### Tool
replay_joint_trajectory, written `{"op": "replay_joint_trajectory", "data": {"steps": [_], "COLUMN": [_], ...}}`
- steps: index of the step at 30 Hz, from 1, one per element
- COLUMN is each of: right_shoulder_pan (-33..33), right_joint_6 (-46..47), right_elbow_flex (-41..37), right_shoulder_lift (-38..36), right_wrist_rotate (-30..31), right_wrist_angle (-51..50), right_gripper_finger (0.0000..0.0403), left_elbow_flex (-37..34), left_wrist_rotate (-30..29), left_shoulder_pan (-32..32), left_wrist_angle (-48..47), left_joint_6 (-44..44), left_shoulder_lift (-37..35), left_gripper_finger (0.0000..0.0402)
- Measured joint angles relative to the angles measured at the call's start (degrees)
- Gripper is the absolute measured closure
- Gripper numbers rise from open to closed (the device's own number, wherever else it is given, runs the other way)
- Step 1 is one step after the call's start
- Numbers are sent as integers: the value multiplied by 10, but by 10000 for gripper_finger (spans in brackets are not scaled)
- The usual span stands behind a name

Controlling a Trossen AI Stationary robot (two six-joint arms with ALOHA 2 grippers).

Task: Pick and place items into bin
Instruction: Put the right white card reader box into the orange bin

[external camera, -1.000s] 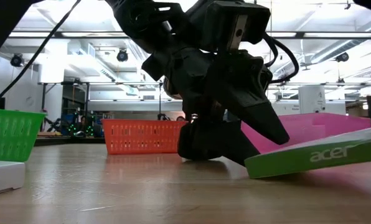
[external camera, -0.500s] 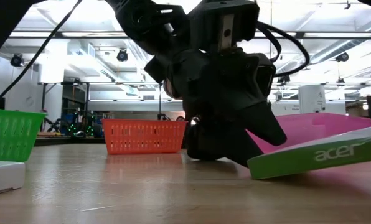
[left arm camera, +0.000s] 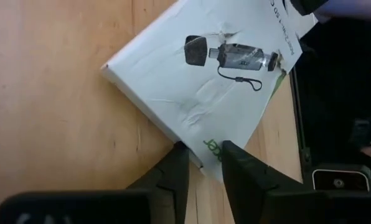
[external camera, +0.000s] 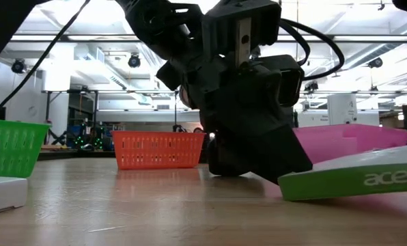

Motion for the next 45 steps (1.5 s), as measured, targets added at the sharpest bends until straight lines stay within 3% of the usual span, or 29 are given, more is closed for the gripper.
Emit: {"op": "replay_joint_trajectory", "data": {"steps": [17, 26, 39, 45], "right_shoulder_pan": [1, 1, 3, 5], "right_joint_6": [17, 13, 17, 8], "right_elbow_flex": [0, -3, -2, 19], "right_shoulder_lift": [0, 9, 4, 1], "right_wrist_rotate": [-65, -44, -53, -44], "right_wrist_angle": [-8, -4, 1, -8], "right_gripper_finger": [188, 191, 322, 356], "left_elbow_flex": [-1, -1, -10, -10], "left_wrist_rotate": [-3, 26, 27, 27], "left_shoulder_pan": [4, 6, 6, 6], "left_wrist_angle": [38, 65, 74, 73], "left_joint_6": [21, 21, 20, 16], "left_shoulder_lift": [1, 2, 2, 2], "left_gripper_finger": [334, 335, 335, 334]}}
